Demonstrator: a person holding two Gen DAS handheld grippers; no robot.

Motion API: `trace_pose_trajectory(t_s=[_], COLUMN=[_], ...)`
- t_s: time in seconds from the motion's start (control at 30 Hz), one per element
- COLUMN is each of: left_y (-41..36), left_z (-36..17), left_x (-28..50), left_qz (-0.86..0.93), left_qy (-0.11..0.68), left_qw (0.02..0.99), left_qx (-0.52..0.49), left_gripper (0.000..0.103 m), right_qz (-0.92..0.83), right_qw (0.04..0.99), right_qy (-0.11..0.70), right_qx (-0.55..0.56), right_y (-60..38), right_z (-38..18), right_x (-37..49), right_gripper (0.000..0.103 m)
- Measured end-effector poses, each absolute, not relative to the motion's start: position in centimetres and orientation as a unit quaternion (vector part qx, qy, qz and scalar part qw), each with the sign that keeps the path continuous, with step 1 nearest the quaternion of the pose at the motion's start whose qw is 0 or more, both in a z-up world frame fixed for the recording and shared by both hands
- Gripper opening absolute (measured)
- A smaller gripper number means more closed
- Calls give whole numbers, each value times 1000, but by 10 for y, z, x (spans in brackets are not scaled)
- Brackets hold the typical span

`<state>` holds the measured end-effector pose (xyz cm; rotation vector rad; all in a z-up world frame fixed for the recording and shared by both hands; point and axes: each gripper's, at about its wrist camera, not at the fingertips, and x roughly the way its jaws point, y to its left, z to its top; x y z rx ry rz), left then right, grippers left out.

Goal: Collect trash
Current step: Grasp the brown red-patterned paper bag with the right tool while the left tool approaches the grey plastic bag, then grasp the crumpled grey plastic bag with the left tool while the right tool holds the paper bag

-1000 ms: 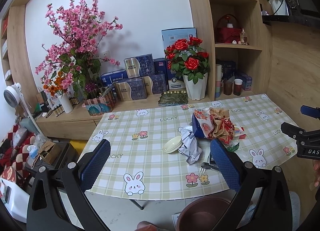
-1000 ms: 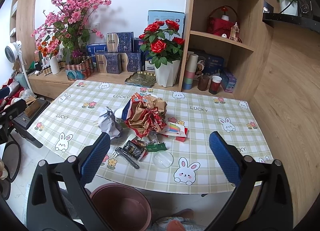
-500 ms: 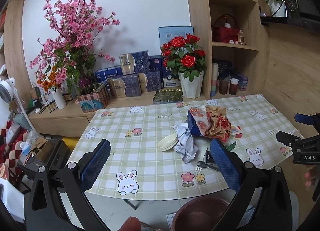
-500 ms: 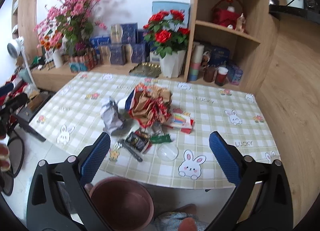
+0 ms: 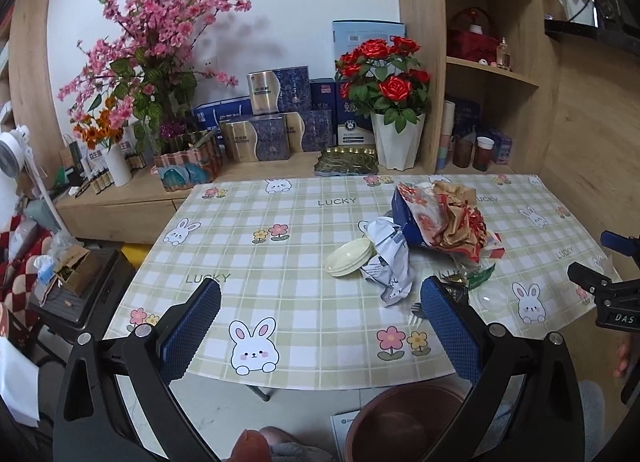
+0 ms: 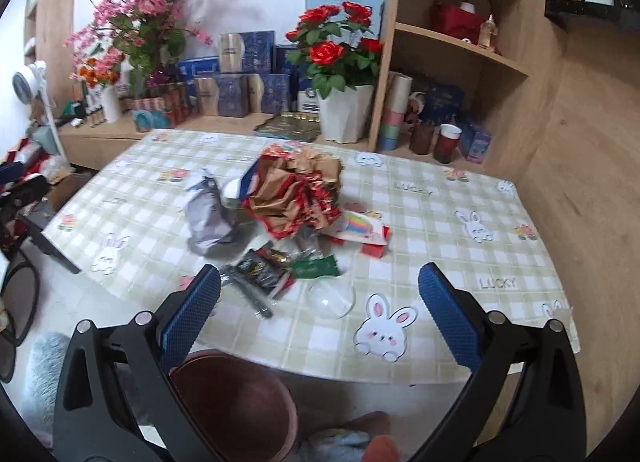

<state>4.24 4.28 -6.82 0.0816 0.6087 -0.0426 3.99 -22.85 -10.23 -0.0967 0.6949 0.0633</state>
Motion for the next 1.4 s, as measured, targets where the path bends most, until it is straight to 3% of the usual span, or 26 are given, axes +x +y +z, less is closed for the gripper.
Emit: trace_pose_trajectory(t_s=[0.5, 0.97, 1.13, 1.3, 1.4], left_y=[62, 66, 67, 64, 64], left_z=[-96, -124, -124, -125, -124], left_x=[102, 122, 124, 123, 123], left_qz=[15, 14, 10, 2, 13], left_qy=[315, 334, 331, 333, 330], left_qw=[949, 942, 943, 943, 944], left_qx=[12, 21, 15, 10, 15], left_gripper=[98, 98, 98, 98, 98], right_qz=[77, -6, 14, 43, 49], right_qw=[947, 931, 914, 914, 919], right_qy=[307, 364, 397, 383, 367], right_qx=[47, 22, 85, 124, 133], right_y=[-210, -189, -206, -221, -227], right_z=[-140, -191, -204, -193, -180], right_x=[163, 248, 251, 236, 223], right_gripper=[98, 97, 98, 67, 62])
